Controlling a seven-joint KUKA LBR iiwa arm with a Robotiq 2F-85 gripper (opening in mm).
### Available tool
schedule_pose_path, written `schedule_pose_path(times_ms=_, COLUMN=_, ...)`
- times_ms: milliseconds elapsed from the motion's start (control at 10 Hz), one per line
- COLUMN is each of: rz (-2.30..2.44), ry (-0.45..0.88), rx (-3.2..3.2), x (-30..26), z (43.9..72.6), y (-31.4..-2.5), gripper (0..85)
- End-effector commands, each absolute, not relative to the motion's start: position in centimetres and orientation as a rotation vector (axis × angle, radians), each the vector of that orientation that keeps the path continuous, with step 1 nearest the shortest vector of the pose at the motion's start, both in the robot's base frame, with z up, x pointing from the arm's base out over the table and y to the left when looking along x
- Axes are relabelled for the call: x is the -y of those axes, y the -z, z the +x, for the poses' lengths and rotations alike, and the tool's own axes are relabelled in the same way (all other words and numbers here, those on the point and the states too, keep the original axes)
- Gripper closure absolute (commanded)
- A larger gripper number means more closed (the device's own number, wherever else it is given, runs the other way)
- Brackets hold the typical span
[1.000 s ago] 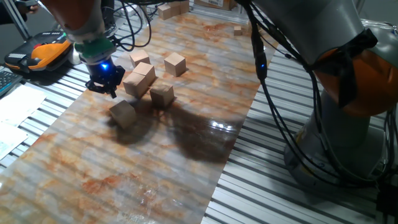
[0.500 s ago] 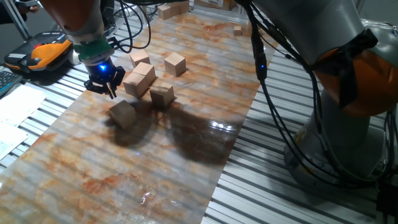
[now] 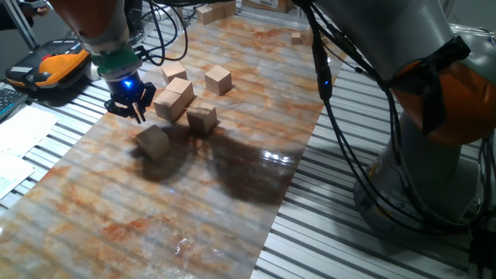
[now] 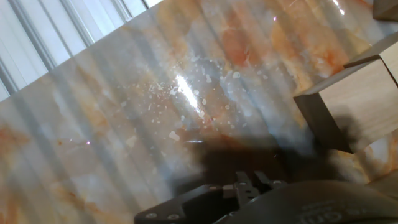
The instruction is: Stack the blocks into a pyramid shape
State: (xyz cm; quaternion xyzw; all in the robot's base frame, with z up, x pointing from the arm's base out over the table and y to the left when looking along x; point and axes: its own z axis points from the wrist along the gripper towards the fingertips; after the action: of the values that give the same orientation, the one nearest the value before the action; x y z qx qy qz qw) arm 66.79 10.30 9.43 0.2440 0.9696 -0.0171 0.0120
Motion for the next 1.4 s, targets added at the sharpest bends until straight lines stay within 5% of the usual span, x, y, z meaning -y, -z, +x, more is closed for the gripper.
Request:
schedule_pose_path(times_ms=0, rz=0.763, ry=0.042, rx=-3.029, x=-10.32, z=66.80, y=-9.44, gripper=51.0)
schedule_pose_path(times_ms=400, rz=0.746, ry=0.041, rx=-3.051, x=-10.45, z=66.72, y=-9.42, gripper=51.0)
schedule_pose_path(times_ms=500, rz=0.743, ry=0.039, rx=-3.058, x=-10.49, z=66.70, y=-9.37, gripper=34.0)
schedule_pose_path(times_ms=1200, rz=0.759, ry=0.074, rx=-3.053, x=-10.91, z=66.48, y=-8.92, gripper=34.0)
schedule_pose_path(times_ms=1300, rz=0.750, ry=0.072, rx=-3.059, x=-10.90, z=66.45, y=-8.95, gripper=17.0)
